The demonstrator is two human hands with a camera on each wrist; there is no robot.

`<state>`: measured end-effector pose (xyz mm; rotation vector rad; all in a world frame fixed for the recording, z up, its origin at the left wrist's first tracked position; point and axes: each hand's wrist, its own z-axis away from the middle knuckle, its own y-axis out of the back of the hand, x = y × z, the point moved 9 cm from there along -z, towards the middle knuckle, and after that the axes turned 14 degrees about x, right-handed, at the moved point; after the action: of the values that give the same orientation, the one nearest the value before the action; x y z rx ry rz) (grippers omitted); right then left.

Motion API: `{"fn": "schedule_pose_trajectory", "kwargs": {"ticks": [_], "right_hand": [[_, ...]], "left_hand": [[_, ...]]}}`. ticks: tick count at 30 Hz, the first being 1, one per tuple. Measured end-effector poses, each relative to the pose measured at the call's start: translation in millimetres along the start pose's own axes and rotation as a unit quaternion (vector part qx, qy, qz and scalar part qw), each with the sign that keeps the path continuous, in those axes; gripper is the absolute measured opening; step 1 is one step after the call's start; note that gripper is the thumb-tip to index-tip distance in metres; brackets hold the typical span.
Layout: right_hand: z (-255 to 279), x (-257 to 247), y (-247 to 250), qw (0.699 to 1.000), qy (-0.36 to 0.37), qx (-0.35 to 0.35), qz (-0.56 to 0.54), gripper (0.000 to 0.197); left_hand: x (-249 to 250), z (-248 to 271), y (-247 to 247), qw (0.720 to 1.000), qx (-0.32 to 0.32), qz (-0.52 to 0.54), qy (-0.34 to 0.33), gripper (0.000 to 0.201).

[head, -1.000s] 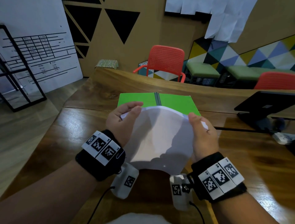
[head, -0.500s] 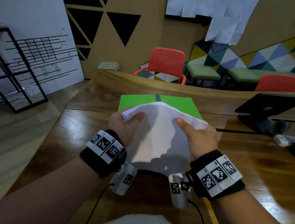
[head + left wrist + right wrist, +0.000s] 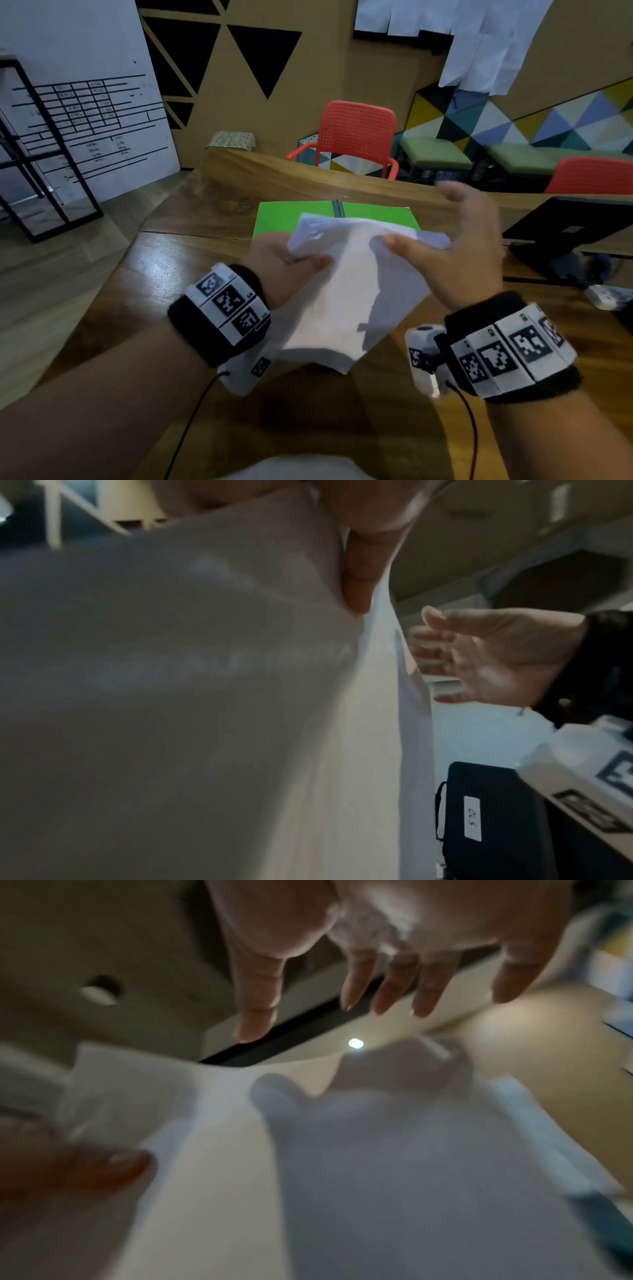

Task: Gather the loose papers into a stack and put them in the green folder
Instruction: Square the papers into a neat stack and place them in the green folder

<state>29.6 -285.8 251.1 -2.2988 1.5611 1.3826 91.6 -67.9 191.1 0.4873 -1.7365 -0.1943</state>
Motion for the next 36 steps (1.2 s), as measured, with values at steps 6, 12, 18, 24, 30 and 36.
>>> {"fn": "schedule_pose_trajectory", "kwargs": {"ticks": [6, 12, 18, 24, 30, 36], "right_hand": [[21, -34, -43, 0.976, 0.136, -0.169, -0.016, 0.031], [7, 28, -16, 0.959, -0.117, -0.117, -0.231, 0.025], [30, 96, -32, 0.936, -0.268, -0.023, -0.227, 0.022], [80, 133, -67, 0.911, -0.349, 0.001, -0.219, 0.017], [86, 146, -69, 0.897, -0.387, 0.012, -0.213, 0.021], [74, 151, -67, 0.886, -0.42, 0.046, -0.193, 0.033]], "left_hand": [[16, 2, -24, 0.984, -0.126, -0.075, -0.105, 0.018], [-101, -11, 6, 0.971, -0.184, -0.127, 0.09, 0.011], [-121, -17, 35, 0.947, 0.064, 0.217, 0.229, 0.014], [-104, 0, 21, 0.967, 0.105, 0.159, 0.167, 0.012], [-123, -3, 20, 0.96, 0.133, 0.17, 0.179, 0.014], [-130, -12, 16, 0.946, 0.123, 0.212, 0.214, 0.008]]}}
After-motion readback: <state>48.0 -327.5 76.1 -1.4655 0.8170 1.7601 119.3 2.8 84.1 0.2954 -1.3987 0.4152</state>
